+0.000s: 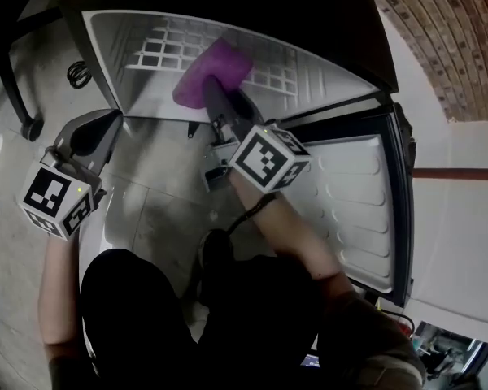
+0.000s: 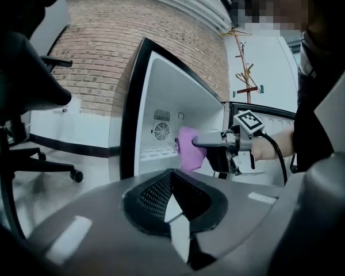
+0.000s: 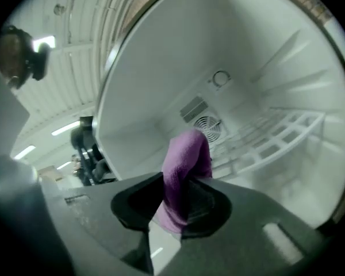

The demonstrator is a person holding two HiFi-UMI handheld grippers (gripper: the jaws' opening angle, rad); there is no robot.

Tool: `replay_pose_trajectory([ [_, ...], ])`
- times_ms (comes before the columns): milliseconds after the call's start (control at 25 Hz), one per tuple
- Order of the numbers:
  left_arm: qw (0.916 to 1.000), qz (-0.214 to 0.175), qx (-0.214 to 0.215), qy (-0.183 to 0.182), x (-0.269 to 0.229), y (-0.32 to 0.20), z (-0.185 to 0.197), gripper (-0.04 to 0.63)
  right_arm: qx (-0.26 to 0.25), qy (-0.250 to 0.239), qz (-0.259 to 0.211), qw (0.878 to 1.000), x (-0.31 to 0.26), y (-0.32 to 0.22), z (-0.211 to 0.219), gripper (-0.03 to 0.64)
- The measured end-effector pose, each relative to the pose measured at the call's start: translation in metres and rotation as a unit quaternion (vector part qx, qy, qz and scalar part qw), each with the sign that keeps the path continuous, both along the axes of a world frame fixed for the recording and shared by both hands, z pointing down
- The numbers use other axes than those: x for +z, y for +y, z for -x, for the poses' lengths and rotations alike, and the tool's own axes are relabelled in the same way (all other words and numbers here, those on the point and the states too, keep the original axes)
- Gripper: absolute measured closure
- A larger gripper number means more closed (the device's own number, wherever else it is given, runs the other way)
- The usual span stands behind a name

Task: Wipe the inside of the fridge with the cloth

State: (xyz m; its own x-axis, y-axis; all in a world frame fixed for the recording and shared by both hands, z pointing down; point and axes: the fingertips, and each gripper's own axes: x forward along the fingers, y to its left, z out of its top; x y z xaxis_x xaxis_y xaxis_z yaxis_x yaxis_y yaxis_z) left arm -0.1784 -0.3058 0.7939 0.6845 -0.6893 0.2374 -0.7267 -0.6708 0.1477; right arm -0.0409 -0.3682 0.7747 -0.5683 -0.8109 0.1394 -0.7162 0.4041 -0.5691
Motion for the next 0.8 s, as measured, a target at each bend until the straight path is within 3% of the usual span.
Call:
replay_pose_trajectory([
  [120,0.9997,0.01,-0.022,0.009,0.016,0.008,0.02,0.578,-0.132,-0.018,-0.002,0.991,0.025,0.038,0.06,0.541],
  [240,0.9988,0.016,-0.045,0.008,0.039,0.012,0.04,0.578,-0.197,-0.009,0.055,0.979,0.077,0.063,0.097,0.541],
  [360,0.9986,0.025,-0.048,0.001,0.053,0.016,0.051,0.578,-0.189,0.006,0.078,0.979,0.11,0.046,0.109,0.541],
  [560,0.9974,0.037,-0.061,0.0,0.061,0.014,0.063,0.578,-0.167,0.011,0.022,0.986,0.103,-0.02,0.125,0.541],
  [800,0.9971,0.034,-0.063,-0.023,0.061,0.013,0.066,0.578,-0.151,0.101,0.027,0.983,0.136,-0.067,0.133,0.541],
])
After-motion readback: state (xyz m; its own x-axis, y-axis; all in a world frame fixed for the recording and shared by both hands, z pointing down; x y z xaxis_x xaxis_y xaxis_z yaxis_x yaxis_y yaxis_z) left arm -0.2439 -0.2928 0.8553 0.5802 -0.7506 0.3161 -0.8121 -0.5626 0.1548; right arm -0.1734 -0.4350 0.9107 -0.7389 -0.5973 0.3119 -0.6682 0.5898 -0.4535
